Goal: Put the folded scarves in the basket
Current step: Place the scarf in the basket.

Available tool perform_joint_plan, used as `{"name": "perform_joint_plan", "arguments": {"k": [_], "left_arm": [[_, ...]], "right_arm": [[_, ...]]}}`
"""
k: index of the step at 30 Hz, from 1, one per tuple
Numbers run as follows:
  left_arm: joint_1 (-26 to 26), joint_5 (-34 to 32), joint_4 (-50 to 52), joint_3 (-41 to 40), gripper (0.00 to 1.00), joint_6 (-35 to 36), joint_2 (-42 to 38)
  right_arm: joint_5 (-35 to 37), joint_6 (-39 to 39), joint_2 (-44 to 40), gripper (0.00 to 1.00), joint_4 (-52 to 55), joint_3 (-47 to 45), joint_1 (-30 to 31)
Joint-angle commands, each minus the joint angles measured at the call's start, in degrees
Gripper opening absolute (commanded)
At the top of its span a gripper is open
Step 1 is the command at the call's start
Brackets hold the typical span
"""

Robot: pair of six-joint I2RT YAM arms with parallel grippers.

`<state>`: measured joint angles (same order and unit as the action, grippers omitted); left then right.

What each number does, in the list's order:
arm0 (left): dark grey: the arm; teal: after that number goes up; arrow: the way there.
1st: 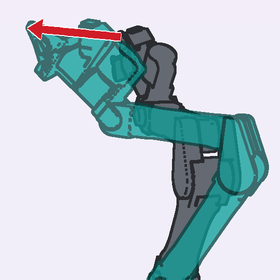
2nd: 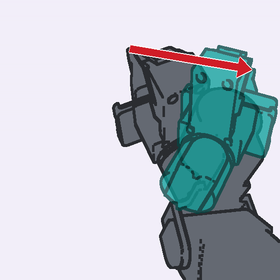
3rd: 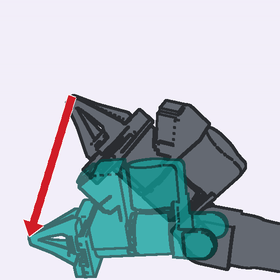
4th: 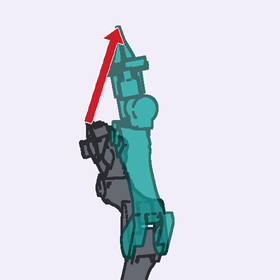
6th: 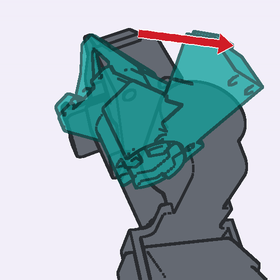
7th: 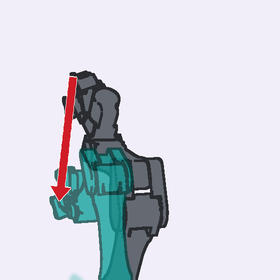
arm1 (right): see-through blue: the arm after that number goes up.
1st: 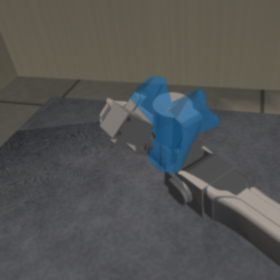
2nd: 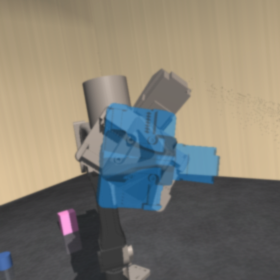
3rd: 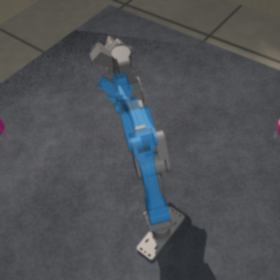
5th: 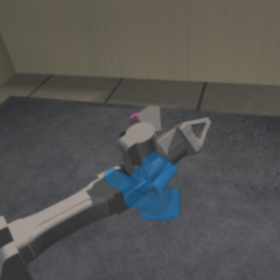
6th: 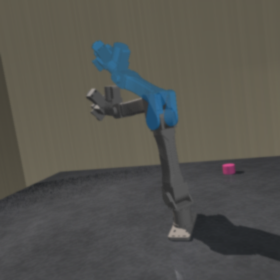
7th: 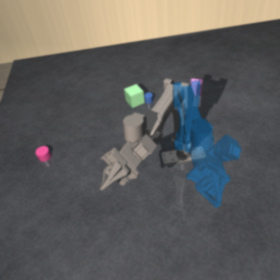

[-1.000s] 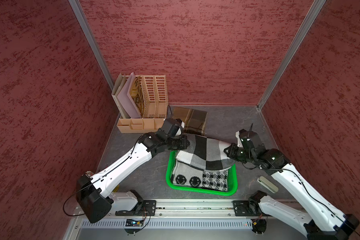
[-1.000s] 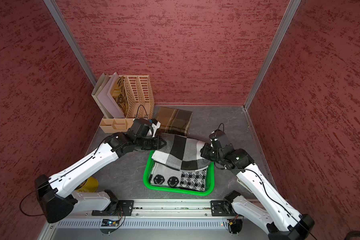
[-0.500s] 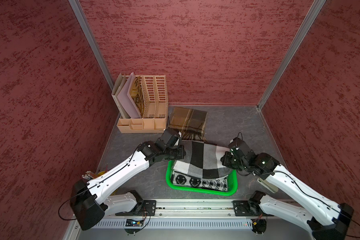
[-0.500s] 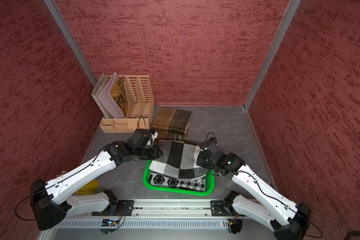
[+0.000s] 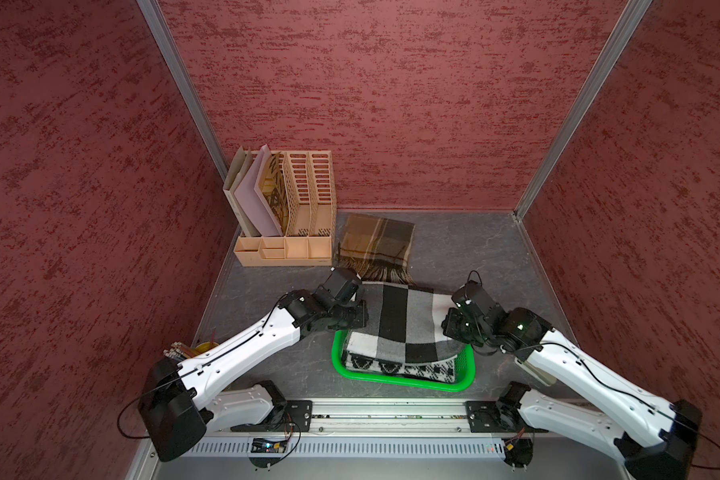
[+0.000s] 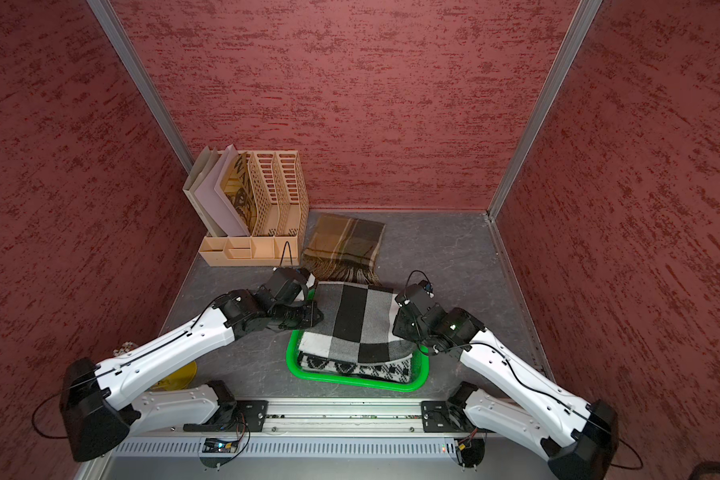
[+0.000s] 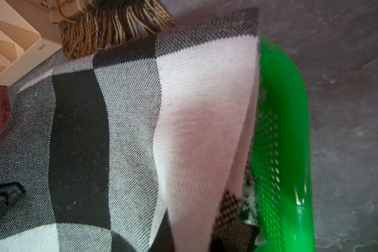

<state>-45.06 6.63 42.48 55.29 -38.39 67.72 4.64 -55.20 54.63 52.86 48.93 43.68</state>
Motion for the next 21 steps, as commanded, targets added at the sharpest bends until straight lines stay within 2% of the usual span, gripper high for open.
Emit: {"name": "perform_joint_plan", "arguments": {"k": [1,12,21], "left_arm": [[-0.45,-1.72,0.94,-0.04,0.0,-0.87,-1.59],[-1.42,-2.9,1.31,-2.52,0.0,-1.87,-1.72],[-2.27,-4.84,-1.05,-6.02,0.0,-2.75,-0.8]], "right_arm": [[3.07,-2.2,-1.31,0.0,2.87,0.43,1.63],[5.08,-5.83,-2.29,0.0,5.23,-1.16,4.87],[7.44,-5.69,-0.59,0.0,4.67,-2.75,4.97]]}}
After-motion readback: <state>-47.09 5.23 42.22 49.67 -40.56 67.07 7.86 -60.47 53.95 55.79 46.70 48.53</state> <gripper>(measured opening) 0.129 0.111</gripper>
